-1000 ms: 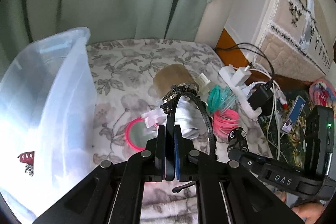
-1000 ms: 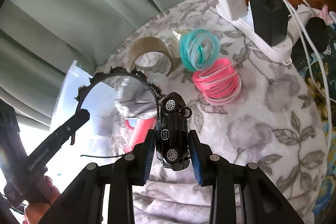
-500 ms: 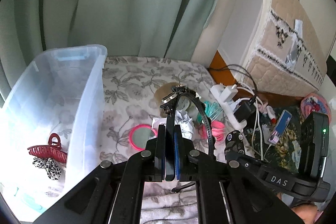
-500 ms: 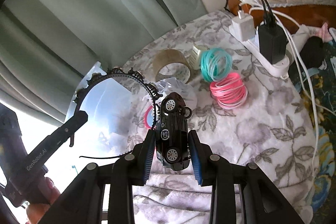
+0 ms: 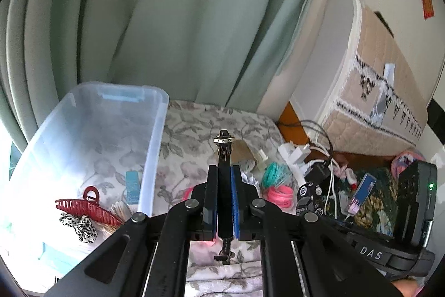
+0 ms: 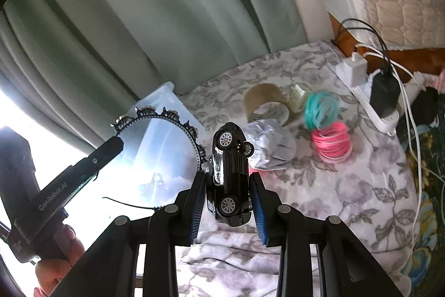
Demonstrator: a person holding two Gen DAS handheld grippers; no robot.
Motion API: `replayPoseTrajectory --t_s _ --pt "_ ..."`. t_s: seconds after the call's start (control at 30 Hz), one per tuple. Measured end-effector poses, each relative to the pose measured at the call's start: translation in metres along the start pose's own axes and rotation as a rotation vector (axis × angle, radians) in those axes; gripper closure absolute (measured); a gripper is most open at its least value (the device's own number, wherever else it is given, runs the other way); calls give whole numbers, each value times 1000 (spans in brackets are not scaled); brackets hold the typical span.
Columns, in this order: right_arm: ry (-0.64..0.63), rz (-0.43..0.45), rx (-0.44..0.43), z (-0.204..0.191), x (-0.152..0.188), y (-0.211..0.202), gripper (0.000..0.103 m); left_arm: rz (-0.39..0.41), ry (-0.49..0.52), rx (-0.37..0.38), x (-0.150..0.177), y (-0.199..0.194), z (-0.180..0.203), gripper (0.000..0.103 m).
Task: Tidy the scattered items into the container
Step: 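Lift the headband and toy car and carry both over the clear box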
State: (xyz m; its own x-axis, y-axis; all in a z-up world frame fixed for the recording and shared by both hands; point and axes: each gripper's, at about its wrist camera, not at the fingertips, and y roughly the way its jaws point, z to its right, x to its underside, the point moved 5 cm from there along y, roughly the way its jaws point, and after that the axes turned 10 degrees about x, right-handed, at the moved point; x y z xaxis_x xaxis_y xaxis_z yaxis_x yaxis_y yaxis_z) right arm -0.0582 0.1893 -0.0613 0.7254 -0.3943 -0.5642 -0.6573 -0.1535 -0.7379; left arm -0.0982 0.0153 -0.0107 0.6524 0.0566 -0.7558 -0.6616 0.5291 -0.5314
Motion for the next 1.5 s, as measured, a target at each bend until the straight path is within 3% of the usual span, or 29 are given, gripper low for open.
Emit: replayPoseTrajectory --t_s 0.3,0.5,0.7,0.93,1.5 --pt "-60 40 -27 -28 -11 -13 69 133 -26 9 -26 -50 -13 95" --pt "-119 70 -62 -57 -17 -24 69 232 -73 -29 -38 -88 -36 95" --pt "-176 78 -101 -87 -19 -26 69 304 -86 -119 -42 -116 -59 95" --pt "-238 47 -136 -117 -9 -13 69 309 -139 -203 -34 -124 -94 95" --pt "-367 -62 -171 -181 11 37 69 250 -248 -239 -10 -109 -150 95"
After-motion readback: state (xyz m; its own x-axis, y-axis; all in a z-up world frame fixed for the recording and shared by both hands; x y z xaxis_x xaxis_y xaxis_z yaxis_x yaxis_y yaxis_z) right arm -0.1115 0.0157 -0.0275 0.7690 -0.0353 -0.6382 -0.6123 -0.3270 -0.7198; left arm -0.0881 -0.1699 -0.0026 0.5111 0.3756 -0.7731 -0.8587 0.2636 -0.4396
